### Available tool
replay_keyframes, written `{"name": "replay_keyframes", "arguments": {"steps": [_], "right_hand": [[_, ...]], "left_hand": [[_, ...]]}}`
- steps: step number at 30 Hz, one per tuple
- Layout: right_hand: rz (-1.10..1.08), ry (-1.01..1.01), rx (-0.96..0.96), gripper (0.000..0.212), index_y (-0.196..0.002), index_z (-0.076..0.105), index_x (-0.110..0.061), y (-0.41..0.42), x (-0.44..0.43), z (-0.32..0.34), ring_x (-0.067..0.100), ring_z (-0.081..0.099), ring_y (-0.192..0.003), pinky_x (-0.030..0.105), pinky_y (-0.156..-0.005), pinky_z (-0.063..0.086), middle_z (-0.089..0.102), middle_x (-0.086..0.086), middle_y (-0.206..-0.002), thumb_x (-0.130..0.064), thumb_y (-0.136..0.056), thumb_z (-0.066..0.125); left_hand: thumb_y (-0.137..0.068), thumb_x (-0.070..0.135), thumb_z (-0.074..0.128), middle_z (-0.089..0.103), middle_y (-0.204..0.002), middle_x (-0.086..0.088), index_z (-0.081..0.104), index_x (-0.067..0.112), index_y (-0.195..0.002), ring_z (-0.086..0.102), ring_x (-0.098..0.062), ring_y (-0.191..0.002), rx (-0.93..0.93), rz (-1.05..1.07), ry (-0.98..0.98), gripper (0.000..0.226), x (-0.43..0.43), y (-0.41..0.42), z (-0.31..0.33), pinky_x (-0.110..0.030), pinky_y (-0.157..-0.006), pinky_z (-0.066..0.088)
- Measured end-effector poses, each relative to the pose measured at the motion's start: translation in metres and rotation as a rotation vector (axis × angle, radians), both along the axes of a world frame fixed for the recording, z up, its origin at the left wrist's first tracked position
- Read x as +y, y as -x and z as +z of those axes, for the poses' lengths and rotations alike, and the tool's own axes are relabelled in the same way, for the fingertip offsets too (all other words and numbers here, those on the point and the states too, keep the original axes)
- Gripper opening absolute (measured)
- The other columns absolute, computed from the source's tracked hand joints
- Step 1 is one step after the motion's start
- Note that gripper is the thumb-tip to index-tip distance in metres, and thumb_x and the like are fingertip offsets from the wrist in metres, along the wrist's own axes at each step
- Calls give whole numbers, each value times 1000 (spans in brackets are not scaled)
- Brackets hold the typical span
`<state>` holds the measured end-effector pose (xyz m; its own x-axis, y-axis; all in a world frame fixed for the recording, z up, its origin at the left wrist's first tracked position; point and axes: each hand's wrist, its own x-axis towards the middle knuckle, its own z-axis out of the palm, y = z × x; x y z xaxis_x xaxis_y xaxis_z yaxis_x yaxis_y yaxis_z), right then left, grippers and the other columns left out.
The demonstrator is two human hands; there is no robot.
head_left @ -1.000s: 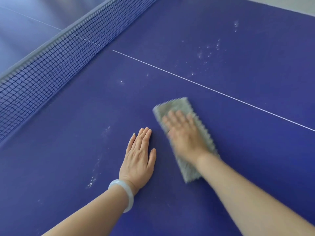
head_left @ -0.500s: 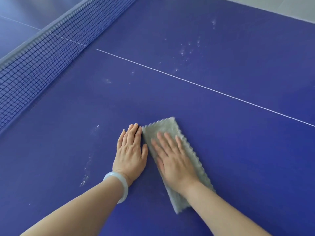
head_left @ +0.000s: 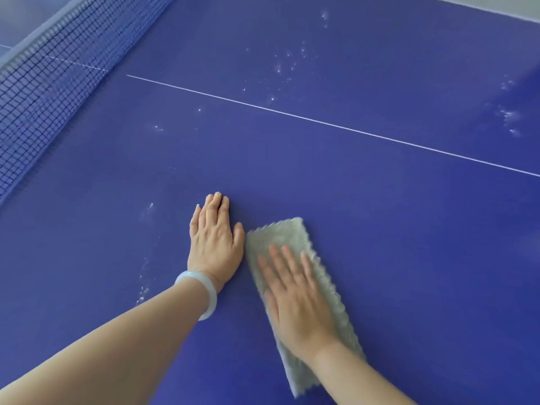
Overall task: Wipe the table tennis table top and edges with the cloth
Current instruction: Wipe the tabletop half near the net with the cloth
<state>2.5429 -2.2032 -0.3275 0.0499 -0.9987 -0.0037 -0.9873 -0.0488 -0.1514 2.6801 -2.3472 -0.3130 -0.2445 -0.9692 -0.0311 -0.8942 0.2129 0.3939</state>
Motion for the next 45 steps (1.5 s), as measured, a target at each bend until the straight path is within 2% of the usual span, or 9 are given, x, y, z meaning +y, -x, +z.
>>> {"name": "replay_keyframes", "arguments": {"steps": [4,9,14,17,22,29,34,38,45], "right_hand": [[54,-7,82,58,-156,28,-17,79,37,0,27,27,-150,47,-121,15,23,5,-164,-26,-98,34],[-831,-75,-23,56,-160,6,-19,115,7,10,24,2,-155,49,-124,4,4,6,-168,-28,-107,20],[-312,-19,11,55,-159,21,-17,-11,46,0,26,10,-155,50,-124,10,14,6,-167,-31,-106,20],[-51,-72,-1,54,-160,17,-19,-5,74,4,20,7,-155,48,-122,11,9,-1,-168,-32,-108,18],[-308,-79,-52,56,-159,16,-22,27,45,7,15,1,-155,46,-125,7,8,-4,-167,-32,-104,15],[-522,-63,-57,52,-159,20,-29,57,-27,4,15,-1,-155,44,-126,0,10,-6,-167,-26,-107,25],[-115,-55,-108,55,-150,43,-30,-17,-15,11,23,22,-152,48,-125,10,31,-2,-162,-21,-99,27],[90,-79,-92,53,-155,33,-28,-25,60,5,19,18,-153,46,-125,11,25,-3,-164,-33,-103,29],[-627,-111,-24,58,-160,9,-30,12,4,-2,29,-2,-155,53,-124,-3,2,5,-169,-39,-104,19]], "left_hand": [[-102,30,35,18,-163,-7,27,6,-154,5,-18,-152,48,8,9,58,0,-2,-3,-34,-123,-5],[-102,30,33,19,-163,-8,30,7,-153,6,-19,-152,110,9,18,57,1,-5,-8,-34,-123,-5],[-103,26,36,23,-162,-7,37,8,-150,8,-19,-152,212,22,-7,50,0,-9,-5,-33,-124,-2],[-103,18,39,29,-159,-7,35,5,-150,13,-21,-152,292,-61,-56,49,5,-18,9,-33,-124,0],[-100,17,41,35,-155,-17,40,-5,-146,26,-32,-148,119,-327,62,51,95,-53,25,-42,-122,15],[-95,21,29,30,-157,-19,35,-9,-146,28,-34,-146,-87,-291,-4,59,166,-84,2,-43,-115,20],[-96,21,25,23,-161,-14,28,-7,-149,21,-30,-149,-56,-296,-2,60,167,-83,2,-36,-119,10],[-98,26,19,7,-163,-5,14,0,-153,3,-19,-152,0,-273,-14,61,165,-83,2,-29,-122,-3],[-100,35,11,-12,-164,3,-4,9,-156,-23,-5,-148,-29,-275,-48,63,167,-84,-3,-26,-121,-14]]}}
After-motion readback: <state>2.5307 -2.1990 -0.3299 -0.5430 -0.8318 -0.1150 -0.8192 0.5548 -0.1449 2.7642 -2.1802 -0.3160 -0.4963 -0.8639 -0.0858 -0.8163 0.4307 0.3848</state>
